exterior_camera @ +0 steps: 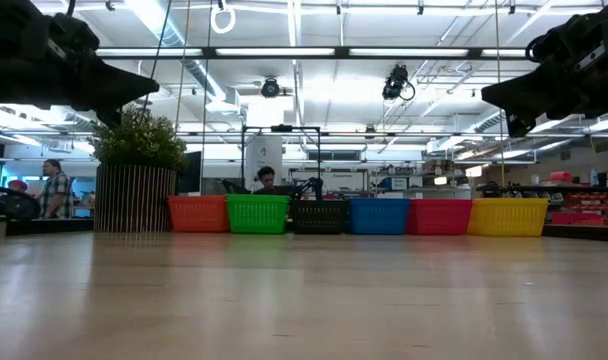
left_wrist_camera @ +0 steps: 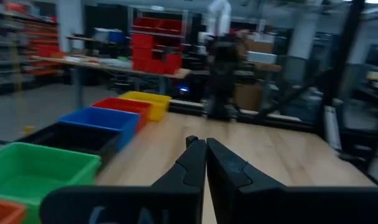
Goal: Stack baskets by color
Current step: Return to Home Position
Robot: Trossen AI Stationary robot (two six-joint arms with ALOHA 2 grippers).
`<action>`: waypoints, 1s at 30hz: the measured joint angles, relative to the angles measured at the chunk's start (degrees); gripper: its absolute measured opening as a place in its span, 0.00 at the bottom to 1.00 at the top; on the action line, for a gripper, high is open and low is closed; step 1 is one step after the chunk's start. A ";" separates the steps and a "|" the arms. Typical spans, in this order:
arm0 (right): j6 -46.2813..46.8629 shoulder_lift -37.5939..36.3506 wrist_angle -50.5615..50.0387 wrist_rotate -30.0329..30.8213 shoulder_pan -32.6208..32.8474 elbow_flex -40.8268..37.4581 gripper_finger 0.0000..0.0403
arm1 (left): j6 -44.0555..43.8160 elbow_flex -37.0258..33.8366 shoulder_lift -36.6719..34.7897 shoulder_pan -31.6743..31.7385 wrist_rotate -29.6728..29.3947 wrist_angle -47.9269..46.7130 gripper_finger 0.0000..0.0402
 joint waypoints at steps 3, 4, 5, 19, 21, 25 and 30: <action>0.00 0.00 0.00 0.00 0.00 0.00 0.03 | 0.00 0.00 -0.02 -3.86 -0.16 -0.01 0.06; 0.00 0.02 -0.01 0.00 0.00 0.00 0.03 | 0.00 0.00 -0.02 -4.83 -0.13 -0.03 0.07; 0.00 0.02 0.00 -0.02 0.00 0.00 0.03 | 0.00 0.00 0.01 -5.63 -0.13 -0.14 0.07; 0.00 0.04 0.00 -0.02 0.00 0.00 0.03 | -1.44 0.00 0.16 -7.53 -0.73 -0.38 0.05; 0.00 0.04 0.00 -0.02 0.00 0.00 0.03 | -1.79 0.00 0.38 -7.53 -2.73 -0.53 0.06; 0.00 0.04 0.00 -0.02 0.00 0.00 0.03 | 0.21 0.00 0.39 -7.48 -6.52 -1.40 0.08; 0.00 0.04 0.00 -0.02 0.00 0.00 0.03 | 0.04 0.00 0.38 -7.48 -6.78 -1.28 0.09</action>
